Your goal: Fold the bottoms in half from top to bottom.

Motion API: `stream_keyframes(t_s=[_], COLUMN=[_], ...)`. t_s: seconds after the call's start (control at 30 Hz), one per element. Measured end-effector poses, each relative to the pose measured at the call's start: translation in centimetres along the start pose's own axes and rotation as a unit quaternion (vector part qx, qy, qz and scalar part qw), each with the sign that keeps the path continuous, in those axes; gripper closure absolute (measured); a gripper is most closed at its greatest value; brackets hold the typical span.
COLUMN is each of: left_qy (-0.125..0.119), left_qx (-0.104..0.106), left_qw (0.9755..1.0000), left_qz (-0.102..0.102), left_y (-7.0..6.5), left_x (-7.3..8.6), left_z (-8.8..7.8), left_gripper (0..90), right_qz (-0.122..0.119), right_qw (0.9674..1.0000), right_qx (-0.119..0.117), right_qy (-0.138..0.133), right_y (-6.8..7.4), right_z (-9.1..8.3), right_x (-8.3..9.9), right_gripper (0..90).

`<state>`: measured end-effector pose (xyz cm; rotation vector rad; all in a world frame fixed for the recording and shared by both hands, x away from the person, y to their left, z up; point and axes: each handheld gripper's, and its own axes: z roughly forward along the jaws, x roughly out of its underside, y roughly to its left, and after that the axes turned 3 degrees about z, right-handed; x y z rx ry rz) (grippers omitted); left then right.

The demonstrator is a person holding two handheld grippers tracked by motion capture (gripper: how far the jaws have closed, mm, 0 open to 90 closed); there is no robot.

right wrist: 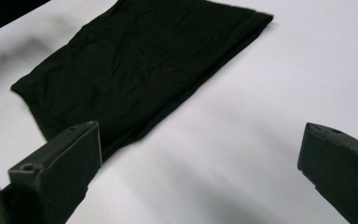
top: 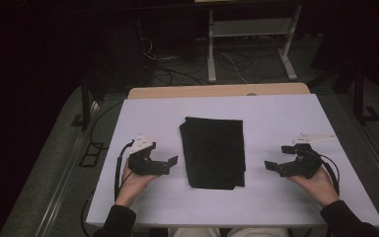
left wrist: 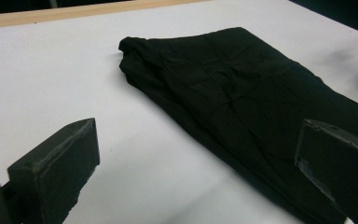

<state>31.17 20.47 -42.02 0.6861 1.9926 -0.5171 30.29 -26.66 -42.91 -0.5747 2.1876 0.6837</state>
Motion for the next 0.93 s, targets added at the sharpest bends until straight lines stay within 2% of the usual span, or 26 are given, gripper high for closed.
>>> stream_keyframes(t_s=[0.17,0.33,0.73,0.93], left_qy=[0.004,0.004,-0.003,0.021], left_qx=[0.007,0.014,0.035,0.040], left_qw=[1.0000,0.9998,0.9991,0.9984], left_qz=[0.005,0.015,0.024,0.035], left_y=[-0.7,-1.4,-2.1,-2.1], left_x=[0.7,1.5,3.1,3.9], left_z=[-0.5,-1.2,-2.9,-3.2], left_gripper=[0.1,0.1,0.1,0.1], right_qz=[-0.003,-0.004,-0.015,-0.019], right_qw=[1.0000,0.9997,0.9995,0.9996], right_qx=[-0.006,-0.011,-0.014,-0.010], right_qy=[-0.003,-0.020,-0.022,-0.017], right_y=[0.5,0.8,0.8,0.7], right_z=[-0.4,-1.2,-2.3,-2.1], right_x=[1.1,2.3,4.1,4.3], right_gripper=[0.0,0.0,0.0,0.0])
